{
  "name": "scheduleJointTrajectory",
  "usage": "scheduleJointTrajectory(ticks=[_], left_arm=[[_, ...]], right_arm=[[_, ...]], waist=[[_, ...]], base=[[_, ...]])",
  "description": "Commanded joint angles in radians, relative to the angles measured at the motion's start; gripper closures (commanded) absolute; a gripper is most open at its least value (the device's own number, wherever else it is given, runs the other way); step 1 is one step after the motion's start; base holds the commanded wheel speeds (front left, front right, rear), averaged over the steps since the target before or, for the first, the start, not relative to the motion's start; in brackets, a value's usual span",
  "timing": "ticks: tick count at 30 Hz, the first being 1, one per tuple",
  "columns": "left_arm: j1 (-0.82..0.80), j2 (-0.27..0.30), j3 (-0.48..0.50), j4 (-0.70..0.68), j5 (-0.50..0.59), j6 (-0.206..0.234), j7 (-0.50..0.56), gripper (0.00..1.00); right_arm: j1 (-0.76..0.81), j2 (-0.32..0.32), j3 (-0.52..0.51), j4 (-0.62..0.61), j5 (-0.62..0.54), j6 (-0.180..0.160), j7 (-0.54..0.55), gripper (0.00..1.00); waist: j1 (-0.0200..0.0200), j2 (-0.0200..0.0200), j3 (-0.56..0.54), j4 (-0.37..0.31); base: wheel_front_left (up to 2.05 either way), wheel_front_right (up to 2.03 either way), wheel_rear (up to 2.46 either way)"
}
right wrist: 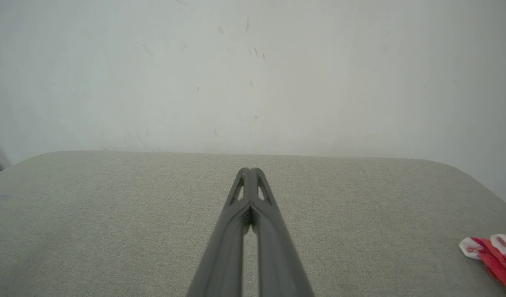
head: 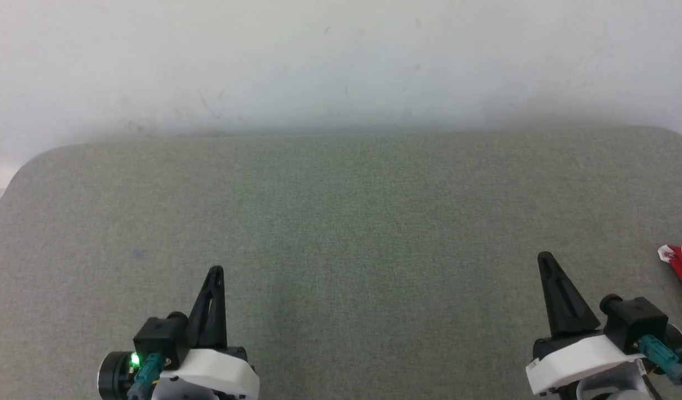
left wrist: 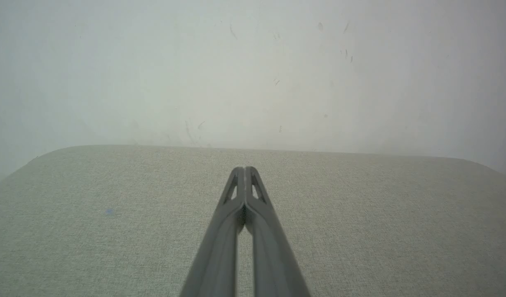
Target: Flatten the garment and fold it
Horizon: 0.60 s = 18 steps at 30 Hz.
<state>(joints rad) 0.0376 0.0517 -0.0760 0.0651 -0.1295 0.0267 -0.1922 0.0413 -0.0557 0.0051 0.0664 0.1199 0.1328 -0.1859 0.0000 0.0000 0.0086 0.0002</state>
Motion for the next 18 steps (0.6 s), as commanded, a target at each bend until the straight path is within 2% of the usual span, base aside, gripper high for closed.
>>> scheduleJointTrajectory(ticks=[1, 18], left_arm=[[-0.01, 0.0, 0.005, -0.007, 0.011, -0.006, 0.005, 1.0], [-0.015, -0.001, 0.019, -0.018, 0.034, -0.01, 0.04, 1.0]], right_arm=[[-0.011, 0.002, -0.001, -0.006, -0.009, -0.001, 0.003, 1.0], [-0.016, 0.002, -0.002, -0.018, -0.03, -0.001, 0.038, 1.0]], waist=[[0.0, 0.0, 0.0, 0.0], [0.0, 0.0, -0.002, 0.0]], base=[[0.0, 0.0, 0.0], [0.0, 0.0, 0.0]])
